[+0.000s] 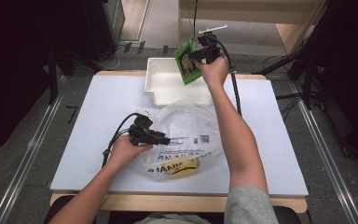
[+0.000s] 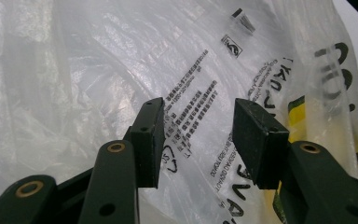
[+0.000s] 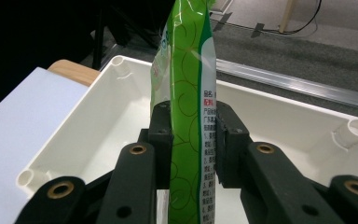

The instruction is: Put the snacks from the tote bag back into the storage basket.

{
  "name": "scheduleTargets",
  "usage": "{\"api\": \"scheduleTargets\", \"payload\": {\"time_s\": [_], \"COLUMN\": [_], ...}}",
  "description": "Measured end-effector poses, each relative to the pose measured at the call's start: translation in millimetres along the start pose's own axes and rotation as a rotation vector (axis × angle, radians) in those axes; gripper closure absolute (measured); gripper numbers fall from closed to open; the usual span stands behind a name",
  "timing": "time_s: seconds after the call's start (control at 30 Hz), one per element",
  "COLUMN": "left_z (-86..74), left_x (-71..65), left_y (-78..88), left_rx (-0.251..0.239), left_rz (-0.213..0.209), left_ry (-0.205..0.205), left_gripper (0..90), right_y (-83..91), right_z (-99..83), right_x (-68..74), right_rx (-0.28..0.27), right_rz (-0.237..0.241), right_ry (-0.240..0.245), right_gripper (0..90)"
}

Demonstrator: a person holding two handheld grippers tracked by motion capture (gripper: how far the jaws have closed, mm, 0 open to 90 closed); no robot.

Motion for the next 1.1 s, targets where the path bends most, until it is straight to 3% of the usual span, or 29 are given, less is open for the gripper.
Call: {"api": "scheduleTargets", "payload": {"time_s": [0.13, 0.2, 0.27, 0.4, 0.6, 0.77, 1.1], "left_z": [0.8, 1.9, 3.9, 7.7, 8.6, 8.7, 6.7], "left_x": [-1.7, -2.3, -3.7, -5.4, -6.8, -6.1, -4.1], "left_y": [1.5, 3.3, 5.6, 11.7, 13.1, 14.2, 16.2], "left_rx": [-0.003, -0.007, -0.017, -0.041, -0.031, -0.03, -0.029], "left_rz": [-0.002, -0.005, -0.009, -0.012, 0.0, 0.006, 0.012], "left_ry": [-0.008, -0.008, -0.015, -0.026, -0.035, -0.035, -0.03], "left_gripper": [55.3, 55.7, 55.8, 55.9, 56.1, 56.1, 56.3], "right_y": [-9.0, -14.2, -21.0, -29.9, -50.2, -65.6, -73.9], "right_z": [4.8, 6.0, 8.5, 12.2, 5.2, -2.2, -10.3], "right_x": [0.4, -1.3, -2.0, 2.0, 2.0, 7.9, 9.1], "right_rx": [-0.004, -0.023, 0.007, -0.011, 0.02, 0.028, 0.013], "right_rz": [-0.015, -0.012, -0.018, -0.03, -0.045, -0.059, -0.058], "right_ry": [-0.004, -0.028, -0.031, -0.032, -0.057, -0.04, -0.021], "right_gripper": [73.7, 73.7, 73.7, 73.7, 73.7, 73.6, 73.1]}}
Point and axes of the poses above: each handheld gripper's, and its own axes: y roughly backward along the jaws, z roughly out of its top, x roughly to its left, the point moved 1 cm from there along -y, roughly forward along the jaws, and after that the axes turned 11 degrees about -z, right-handed, at the moved point
